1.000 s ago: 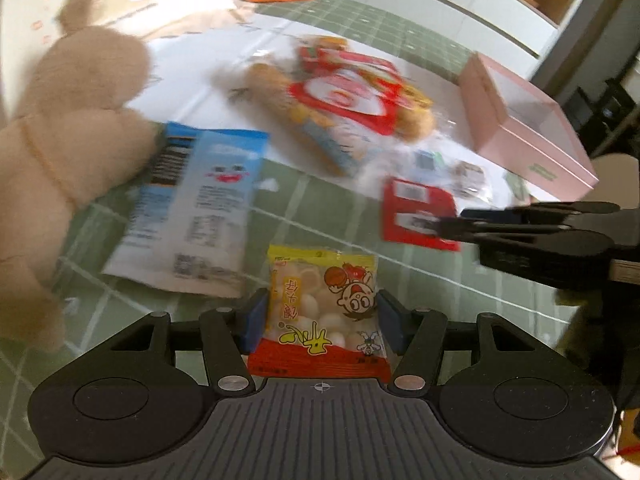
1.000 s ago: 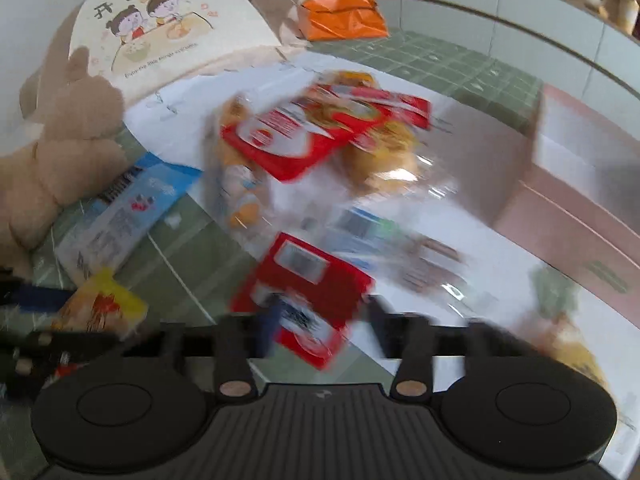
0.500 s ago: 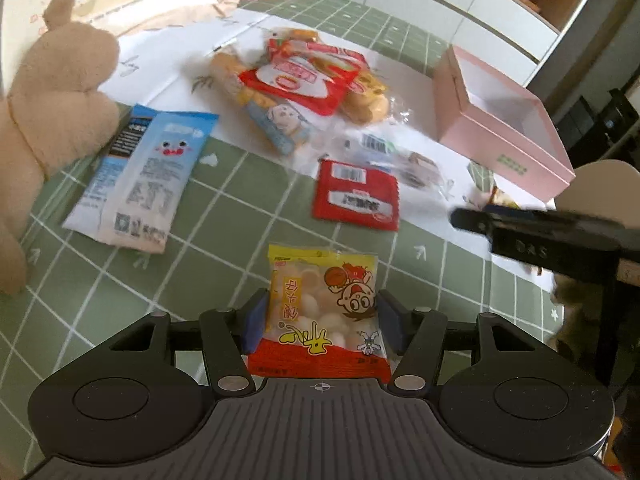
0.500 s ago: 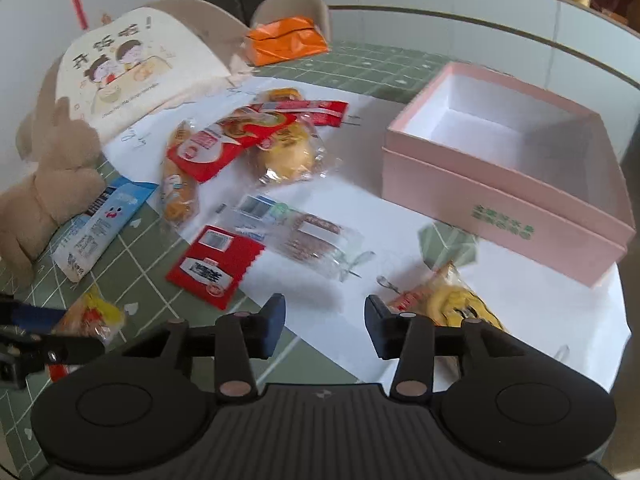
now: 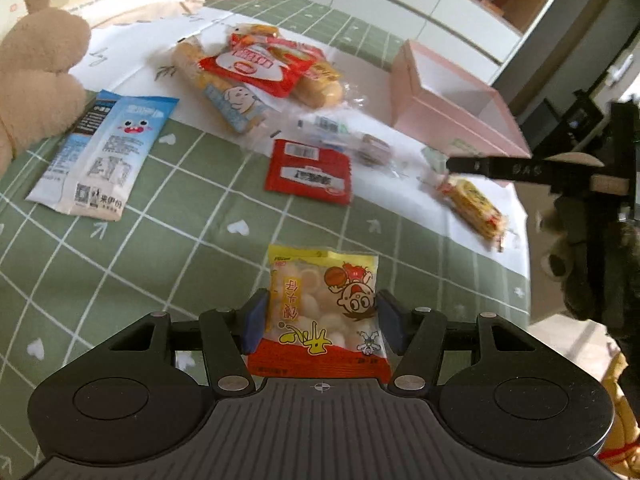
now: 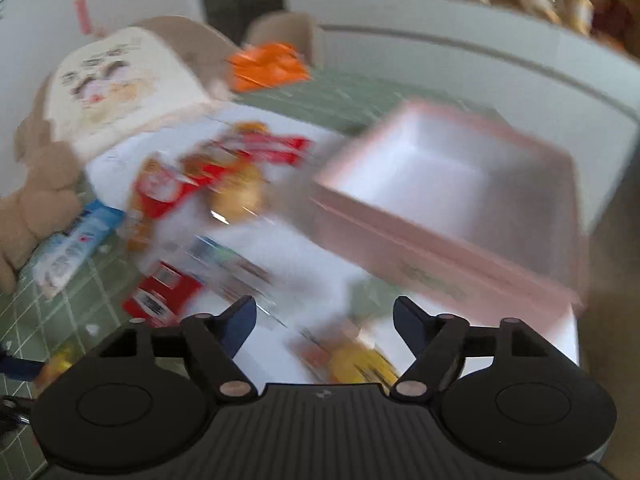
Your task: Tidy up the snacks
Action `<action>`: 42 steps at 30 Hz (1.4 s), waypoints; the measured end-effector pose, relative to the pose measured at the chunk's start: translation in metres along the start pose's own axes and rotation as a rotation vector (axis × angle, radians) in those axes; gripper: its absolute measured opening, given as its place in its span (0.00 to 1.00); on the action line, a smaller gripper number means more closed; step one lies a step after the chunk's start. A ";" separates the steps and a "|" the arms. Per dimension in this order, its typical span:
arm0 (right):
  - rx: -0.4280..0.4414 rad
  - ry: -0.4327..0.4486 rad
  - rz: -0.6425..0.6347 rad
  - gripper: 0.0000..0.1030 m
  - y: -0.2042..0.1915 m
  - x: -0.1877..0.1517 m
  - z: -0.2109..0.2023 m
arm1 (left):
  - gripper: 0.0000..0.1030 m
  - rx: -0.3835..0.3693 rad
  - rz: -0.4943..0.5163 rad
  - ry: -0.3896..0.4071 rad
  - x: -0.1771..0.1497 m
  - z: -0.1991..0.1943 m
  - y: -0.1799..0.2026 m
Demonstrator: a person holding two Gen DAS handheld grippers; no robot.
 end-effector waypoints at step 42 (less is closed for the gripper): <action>-0.114 0.084 0.242 0.33 0.041 -0.014 -0.117 | 0.58 -0.286 0.094 0.227 0.241 0.085 0.176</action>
Point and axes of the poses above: each gripper's, at about its wrist camera, not at the fingertips, and z roughly the way its jaws point, y to its right, x to its top, the point moved 9 cm from there along z, roughly the way its jaws point, and after that the axes turned 10 degrees about x, right-handed, at the moved point
